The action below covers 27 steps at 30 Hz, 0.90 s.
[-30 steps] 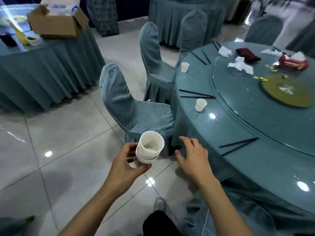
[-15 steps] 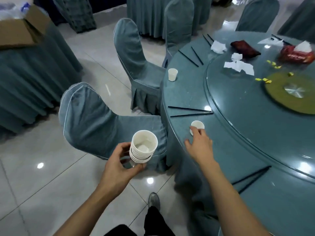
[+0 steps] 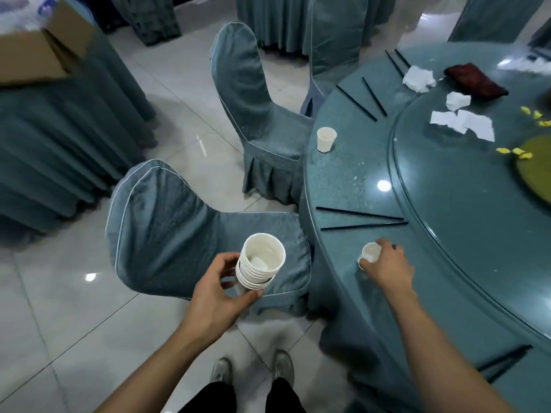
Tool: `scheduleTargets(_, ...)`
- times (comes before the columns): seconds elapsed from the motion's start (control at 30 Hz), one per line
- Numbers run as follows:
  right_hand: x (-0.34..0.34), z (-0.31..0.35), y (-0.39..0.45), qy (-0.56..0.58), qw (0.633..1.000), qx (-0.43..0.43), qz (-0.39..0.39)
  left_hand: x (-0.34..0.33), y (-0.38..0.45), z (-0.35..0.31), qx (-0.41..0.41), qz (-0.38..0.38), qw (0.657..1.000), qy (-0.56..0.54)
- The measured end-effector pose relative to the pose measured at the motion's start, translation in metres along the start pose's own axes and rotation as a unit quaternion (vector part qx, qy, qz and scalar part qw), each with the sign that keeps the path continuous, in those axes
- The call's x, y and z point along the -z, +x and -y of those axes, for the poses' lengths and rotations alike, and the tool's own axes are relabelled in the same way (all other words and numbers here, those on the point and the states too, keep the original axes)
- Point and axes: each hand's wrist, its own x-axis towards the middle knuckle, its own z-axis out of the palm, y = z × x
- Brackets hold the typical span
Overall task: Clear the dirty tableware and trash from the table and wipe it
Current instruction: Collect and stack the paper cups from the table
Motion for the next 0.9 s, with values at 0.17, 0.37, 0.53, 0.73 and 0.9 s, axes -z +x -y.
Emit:
scheduleTargets(0.17,0.029,0.075,-0.038,0.148,0.982,0.109,-0.037,0.025,0.022,0.01,0.001,0.001,1.0,-0.02)
scheduleTargets(0.37,0.086,0.223,-0.139,0.427,0.841,0.327,0.06,0.087,0.039,0.034,-0.017,-0.001,0.999,-0.039)
scheduleTargets(0.53,0.069,0.319,-0.193,0.289,0.87,0.374,0.142,0.166,0.046,0.06,-0.042,0.027,0.998,-0.035)
scheduleTargets(0.73,0.011,0.424,-0.244,0.216,0.874,0.401,0.168,0.271,0.048,0.1,-0.043,0.016,0.998,-0.04)
scheduleTargets(0.9,-0.02,0.49,-0.259,0.215,0.874,0.4,0.17,0.335,0.065,0.125,-0.027,-0.007,0.998,-0.048)
